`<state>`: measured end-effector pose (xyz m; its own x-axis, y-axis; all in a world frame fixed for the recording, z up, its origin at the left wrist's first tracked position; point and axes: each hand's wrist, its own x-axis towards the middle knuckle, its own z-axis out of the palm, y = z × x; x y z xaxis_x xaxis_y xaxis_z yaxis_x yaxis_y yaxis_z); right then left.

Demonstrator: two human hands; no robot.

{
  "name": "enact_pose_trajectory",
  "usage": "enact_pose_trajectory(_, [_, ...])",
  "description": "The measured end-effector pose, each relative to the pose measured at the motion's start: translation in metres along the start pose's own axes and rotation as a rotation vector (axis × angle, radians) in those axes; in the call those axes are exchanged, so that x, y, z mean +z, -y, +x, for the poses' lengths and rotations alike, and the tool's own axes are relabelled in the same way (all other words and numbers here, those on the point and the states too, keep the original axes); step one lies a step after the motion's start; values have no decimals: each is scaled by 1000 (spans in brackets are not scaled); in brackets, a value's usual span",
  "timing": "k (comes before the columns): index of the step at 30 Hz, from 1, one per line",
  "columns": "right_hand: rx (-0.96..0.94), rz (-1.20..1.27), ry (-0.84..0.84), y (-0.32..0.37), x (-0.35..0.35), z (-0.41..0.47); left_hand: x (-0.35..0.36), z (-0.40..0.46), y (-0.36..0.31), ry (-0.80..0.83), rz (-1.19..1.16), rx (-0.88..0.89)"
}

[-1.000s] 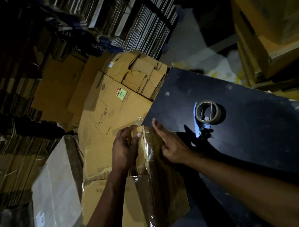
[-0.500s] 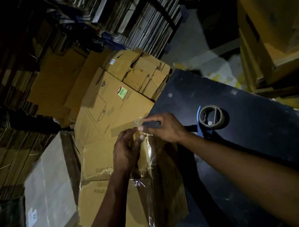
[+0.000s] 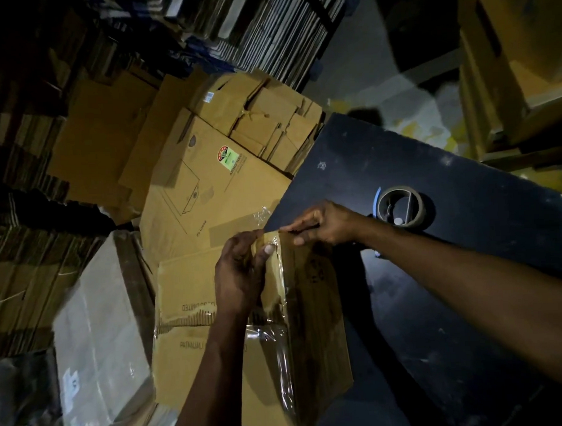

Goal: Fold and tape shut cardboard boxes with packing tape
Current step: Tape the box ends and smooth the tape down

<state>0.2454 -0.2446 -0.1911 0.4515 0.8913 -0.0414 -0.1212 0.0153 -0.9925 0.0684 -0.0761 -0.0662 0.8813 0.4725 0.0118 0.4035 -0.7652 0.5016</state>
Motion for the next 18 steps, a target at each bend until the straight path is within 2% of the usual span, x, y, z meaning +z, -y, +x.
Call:
enact_pose_trajectory(5, [75, 3, 173, 20, -3, 3, 0, -6, -9, -15, -32, -10])
enact_pose_trajectory(8, [7, -154, 176, 22, 11, 9, -3, -5, -12, -8, -28, 1])
enact_pose_trajectory(11, [-38, -148, 234, 13, 8, 12, -3, -5, -15, 23, -30, -32])
enact_pose_trajectory(15, [-9, -433, 333, 6, -11, 12, -5, -5, -13, 15, 21, -110])
enact_pose_trajectory(18, [-26, -434, 332, 14, 0, 15, -7, -3, -13, 35, 38, -151])
